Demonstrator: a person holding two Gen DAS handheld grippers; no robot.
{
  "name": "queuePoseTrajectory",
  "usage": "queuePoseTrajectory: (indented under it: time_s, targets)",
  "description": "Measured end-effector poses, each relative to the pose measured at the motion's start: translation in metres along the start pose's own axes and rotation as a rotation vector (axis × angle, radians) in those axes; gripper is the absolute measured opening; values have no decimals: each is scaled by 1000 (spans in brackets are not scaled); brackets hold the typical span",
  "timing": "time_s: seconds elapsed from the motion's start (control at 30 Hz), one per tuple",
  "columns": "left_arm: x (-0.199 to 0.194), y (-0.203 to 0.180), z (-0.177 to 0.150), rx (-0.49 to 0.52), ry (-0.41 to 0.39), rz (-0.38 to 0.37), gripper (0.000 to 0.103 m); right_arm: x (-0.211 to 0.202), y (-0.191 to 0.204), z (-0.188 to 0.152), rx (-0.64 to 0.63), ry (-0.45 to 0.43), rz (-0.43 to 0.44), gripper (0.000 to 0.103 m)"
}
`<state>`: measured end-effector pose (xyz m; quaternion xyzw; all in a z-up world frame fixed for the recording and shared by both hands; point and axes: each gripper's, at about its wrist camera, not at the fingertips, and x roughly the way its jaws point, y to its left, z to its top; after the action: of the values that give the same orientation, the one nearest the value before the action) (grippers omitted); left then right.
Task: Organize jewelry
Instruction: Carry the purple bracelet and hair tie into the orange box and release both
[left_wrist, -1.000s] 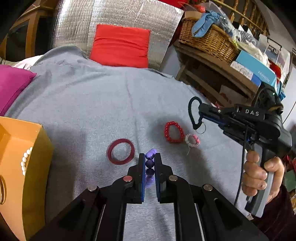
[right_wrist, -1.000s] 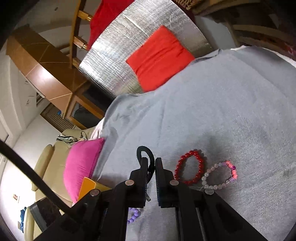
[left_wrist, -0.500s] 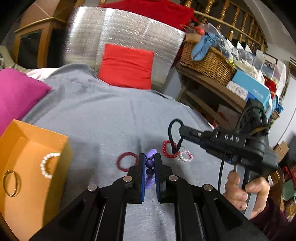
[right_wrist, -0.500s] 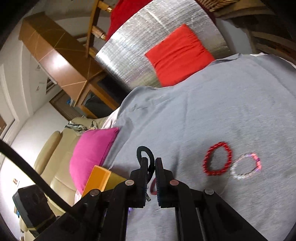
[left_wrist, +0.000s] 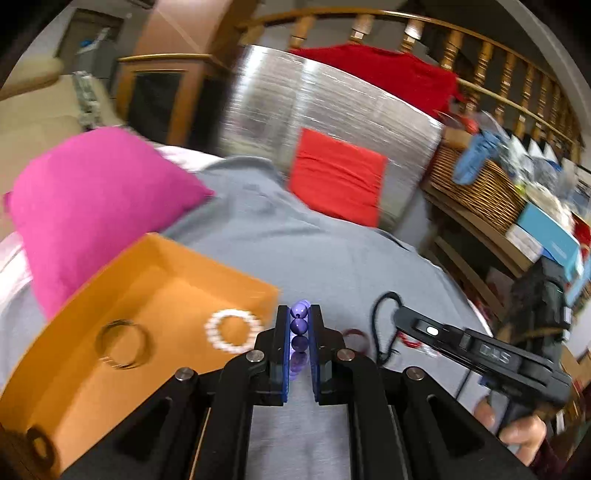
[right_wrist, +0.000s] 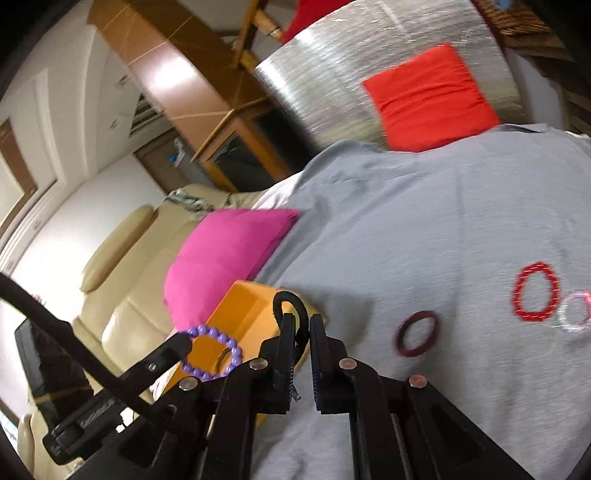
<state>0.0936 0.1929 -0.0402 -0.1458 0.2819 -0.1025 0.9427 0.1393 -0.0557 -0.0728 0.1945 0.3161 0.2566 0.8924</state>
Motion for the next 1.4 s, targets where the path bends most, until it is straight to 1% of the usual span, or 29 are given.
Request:
queuePoseTrajectory:
  time_s: [0.13,0.23,0.4,0.53,0.6,0.77,0.87,0.97,1.2,1.23,1.27,1.3,1.33,1.37,1.4]
  targets:
    - [-11,35,-8,-73,-5,97,9,16,27,-13,-39,20,43,9]
    - [-15,54,-15,-90,-1,176,9,32,41,-22,-42,41,74,9]
    - [-6,75,-26,-124,57,254,9,65,61,-42,-77,105,92,9]
    - [2,81,-30,-132,86,289,9,80,74,-54,-132,137,84,9]
    - [7,80,-31,-130,100,292,9,86,78,-58,-155,146,72,9]
    - [24,76,-34,-118,151,302,9,96,75,-55,-146,151,45,9]
    - [32,76,-35,-115,183,332,9,100,73,-53,-143,158,43,9]
    - [31,80,-35,-134,179,353,9,106,73,-52,-144,178,41,10]
    - [28,86,-34,-143,172,424,10,113,77,-54,-154,204,42,10]
    - [27,86,-33,-139,166,436,13,112,76,-53,-151,205,41,10]
    - [25,85,-32,-134,159,448,22,111,75,-53,-148,202,39,10]
    - [23,84,-31,-126,146,462,28,110,74,-51,-144,197,35,10]
    - [21,83,-30,-119,135,472,40,109,71,-50,-134,197,34,10]
    - [19,81,-29,-108,119,486,47,107,68,-47,-122,192,31,10]
    - [17,78,-28,-97,101,501,50,105,66,-46,-115,187,27,10]
